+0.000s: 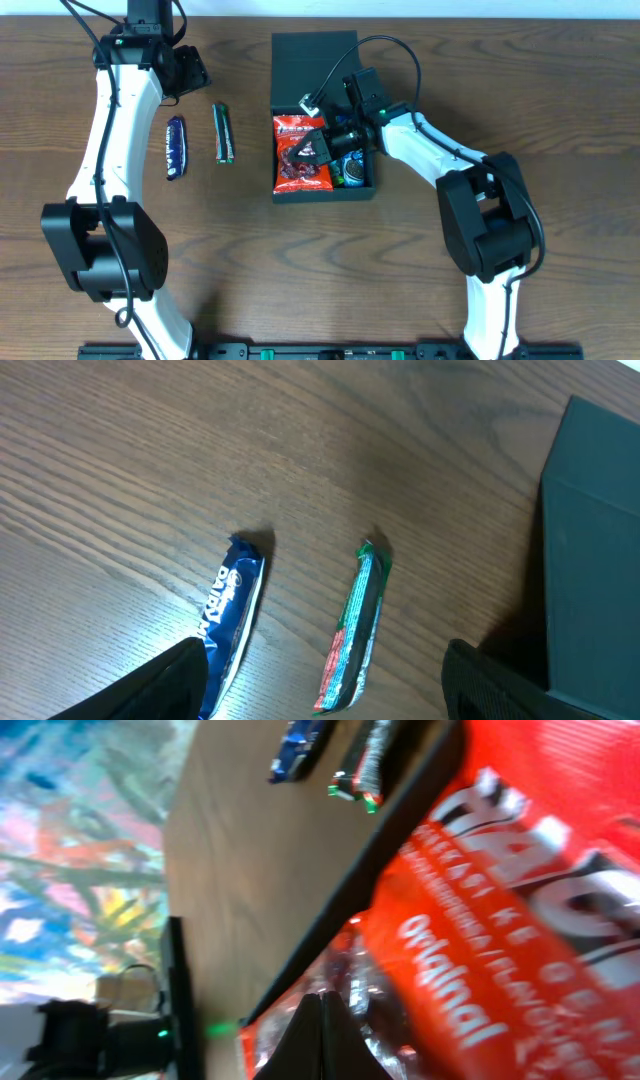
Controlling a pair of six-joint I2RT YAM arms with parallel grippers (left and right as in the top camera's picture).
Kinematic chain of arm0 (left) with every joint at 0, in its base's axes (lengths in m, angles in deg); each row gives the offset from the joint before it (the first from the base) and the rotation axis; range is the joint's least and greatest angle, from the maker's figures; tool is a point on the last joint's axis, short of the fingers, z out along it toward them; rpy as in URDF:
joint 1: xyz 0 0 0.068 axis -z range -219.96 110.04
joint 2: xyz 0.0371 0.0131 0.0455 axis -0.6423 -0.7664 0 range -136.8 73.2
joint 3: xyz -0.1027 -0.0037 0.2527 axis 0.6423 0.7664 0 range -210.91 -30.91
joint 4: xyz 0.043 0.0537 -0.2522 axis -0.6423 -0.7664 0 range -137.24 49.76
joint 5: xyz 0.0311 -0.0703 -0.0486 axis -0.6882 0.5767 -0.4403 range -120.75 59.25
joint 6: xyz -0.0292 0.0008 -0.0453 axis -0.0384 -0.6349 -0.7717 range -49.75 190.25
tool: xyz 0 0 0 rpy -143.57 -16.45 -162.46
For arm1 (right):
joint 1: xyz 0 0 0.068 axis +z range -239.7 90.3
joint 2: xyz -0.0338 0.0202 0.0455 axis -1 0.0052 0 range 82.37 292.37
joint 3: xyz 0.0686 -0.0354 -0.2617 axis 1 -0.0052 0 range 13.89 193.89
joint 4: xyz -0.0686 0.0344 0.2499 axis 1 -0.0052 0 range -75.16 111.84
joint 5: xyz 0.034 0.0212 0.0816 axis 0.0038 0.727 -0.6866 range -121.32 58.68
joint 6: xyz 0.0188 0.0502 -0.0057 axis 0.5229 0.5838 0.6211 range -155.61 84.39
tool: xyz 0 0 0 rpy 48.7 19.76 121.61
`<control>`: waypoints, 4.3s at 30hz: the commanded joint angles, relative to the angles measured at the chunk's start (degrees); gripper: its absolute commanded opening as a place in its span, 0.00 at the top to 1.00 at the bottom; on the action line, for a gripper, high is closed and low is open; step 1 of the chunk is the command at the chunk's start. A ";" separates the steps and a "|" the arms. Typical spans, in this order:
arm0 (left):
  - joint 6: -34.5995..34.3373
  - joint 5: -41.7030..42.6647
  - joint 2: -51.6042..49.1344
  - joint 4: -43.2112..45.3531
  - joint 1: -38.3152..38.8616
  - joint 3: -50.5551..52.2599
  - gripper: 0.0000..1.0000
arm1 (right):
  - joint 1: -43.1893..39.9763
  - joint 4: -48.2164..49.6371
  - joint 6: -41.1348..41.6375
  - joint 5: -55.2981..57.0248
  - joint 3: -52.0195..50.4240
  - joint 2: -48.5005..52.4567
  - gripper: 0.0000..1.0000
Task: Pack container
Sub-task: 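Push the red bag down into the box with the right gripper, then grasp the green-wrapped bar with the left gripper and place it in box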
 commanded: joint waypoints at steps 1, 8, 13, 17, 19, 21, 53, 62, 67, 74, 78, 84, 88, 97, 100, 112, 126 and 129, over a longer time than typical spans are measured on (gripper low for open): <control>1.03 0.24 1.05 -0.22 0.02 0.17 0.24 | -0.81 -0.63 -1.44 -4.92 1.40 -2.97 0.99; 1.03 0.26 1.05 -0.24 0.02 0.17 0.24 | -0.63 -14.38 -13.79 -0.92 1.29 -6.23 0.99; 1.03 0.24 1.05 -0.20 0.02 0.17 0.24 | 0.44 -19.28 -17.31 5.84 0.20 -6.08 0.99; 1.03 0.24 1.05 -0.20 0.02 0.15 0.24 | 2.16 -18.82 -17.31 10.99 0.17 -5.44 0.99; 1.01 0.26 1.05 -0.20 0.02 0.15 0.24 | 3.17 -18.25 -17.31 13.14 0.17 -4.83 0.99; 1.01 0.26 1.05 -0.20 0.02 0.15 0.24 | 4.15 -17.33 -17.27 14.21 0.17 -3.91 0.99; 2.62 0.24 -1.44 -2.29 0.07 1.31 0.22 | -8.26 -16.90 -16.15 4.72 12.41 -13.53 0.99; 5.16 6.60 -9.73 -1.62 0.28 1.57 0.30 | -14.03 -19.10 -15.98 4.74 12.41 -13.53 0.99; 5.75 7.74 -13.92 -0.22 1.75 1.57 0.30 | -15.41 -19.21 -15.96 7.76 12.41 -13.53 0.99; 6.14 3.61 -17.55 2.21 4.63 1.55 0.28 | -15.82 -19.52 -15.96 9.07 12.41 -13.53 0.32; 6.12 2.97 -20.11 2.38 4.68 1.55 0.30 | -15.80 -20.20 -15.96 10.05 12.41 -13.53 0.22; 6.12 2.51 -21.73 3.26 4.57 1.55 0.39 | -15.80 -21.29 -15.98 10.58 12.41 -13.53 0.17; 6.12 1.29 -21.79 3.50 4.57 1.55 0.59 | -15.80 -21.46 -15.96 10.58 12.41 -13.53 0.18; 6.14 1.05 -21.29 2.34 4.57 1.07 0.88 | -17.92 -21.49 -14.56 12.09 12.41 -13.53 0.20; 6.03 1.16 -20.22 0.94 4.59 -0.15 0.92 | -21.16 -22.29 -11.58 14.64 12.41 -13.53 0.18; -3.96 4.15 -5.97 -4.31 12.20 -3.58 0.94 | -35.74 -30.42 -9.27 21.27 12.41 -13.53 0.18; -7.78 4.68 -8.26 -3.76 32.81 -3.56 0.87 | -37.07 -30.73 -9.57 21.24 12.41 -13.53 0.12; -7.82 4.90 -9.40 -3.72 33.09 -3.56 0.81 | -37.07 -31.36 -9.77 21.24 12.41 -13.53 0.12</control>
